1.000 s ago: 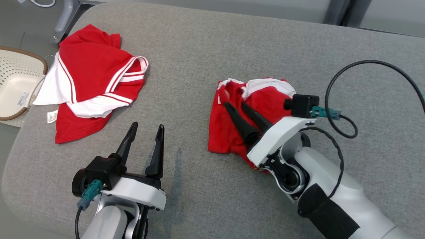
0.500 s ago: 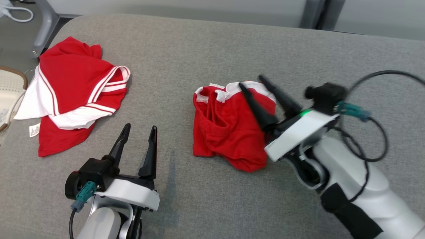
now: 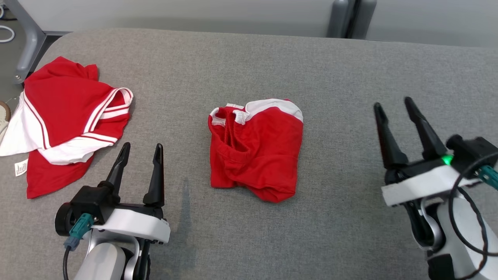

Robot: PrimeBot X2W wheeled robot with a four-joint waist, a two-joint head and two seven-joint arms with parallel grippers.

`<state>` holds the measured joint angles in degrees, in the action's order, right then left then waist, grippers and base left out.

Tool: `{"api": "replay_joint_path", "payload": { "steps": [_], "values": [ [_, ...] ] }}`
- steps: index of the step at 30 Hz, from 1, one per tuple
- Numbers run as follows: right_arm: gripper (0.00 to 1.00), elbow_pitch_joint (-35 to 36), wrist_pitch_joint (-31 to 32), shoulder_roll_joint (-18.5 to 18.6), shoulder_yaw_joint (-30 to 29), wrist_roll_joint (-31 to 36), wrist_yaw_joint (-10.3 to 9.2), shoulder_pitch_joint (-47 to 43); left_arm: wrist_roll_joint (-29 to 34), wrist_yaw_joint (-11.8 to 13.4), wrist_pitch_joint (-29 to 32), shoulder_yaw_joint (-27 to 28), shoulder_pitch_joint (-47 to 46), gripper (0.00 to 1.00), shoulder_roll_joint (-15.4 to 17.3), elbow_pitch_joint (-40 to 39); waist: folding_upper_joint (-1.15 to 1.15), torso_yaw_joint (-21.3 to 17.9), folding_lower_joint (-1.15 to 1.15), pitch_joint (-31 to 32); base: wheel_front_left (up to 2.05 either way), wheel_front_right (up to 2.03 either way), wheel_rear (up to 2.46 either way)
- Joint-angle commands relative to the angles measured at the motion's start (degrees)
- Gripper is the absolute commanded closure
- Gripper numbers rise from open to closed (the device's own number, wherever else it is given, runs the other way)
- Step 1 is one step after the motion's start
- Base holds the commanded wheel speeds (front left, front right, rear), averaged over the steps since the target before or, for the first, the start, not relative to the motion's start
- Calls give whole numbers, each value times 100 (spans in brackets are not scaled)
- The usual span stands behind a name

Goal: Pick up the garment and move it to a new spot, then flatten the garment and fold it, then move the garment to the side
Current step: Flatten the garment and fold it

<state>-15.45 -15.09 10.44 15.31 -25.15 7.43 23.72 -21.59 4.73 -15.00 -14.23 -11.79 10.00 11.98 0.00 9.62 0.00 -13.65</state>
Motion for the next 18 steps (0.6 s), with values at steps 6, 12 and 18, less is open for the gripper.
{"api": "replay_joint_path", "payload": {
  "steps": [6,12,18],
  "values": [
    [0,280,-10,-127,-907,632,11,-774,-20,103,-10,57,127,0,109,-102,0,-97,0,51,0,0,0],
    [0,342,-10,-270,-1181,797,11,-1121,-26,137,51,35,189,0,143,-160,0,-142,0,98,0,0,0],
    [0,364,-11,-356,-1244,898,11,-1249,-32,172,104,-10,226,0,166,-215,0,-158,0,136,0,0,0]
  ]
}}
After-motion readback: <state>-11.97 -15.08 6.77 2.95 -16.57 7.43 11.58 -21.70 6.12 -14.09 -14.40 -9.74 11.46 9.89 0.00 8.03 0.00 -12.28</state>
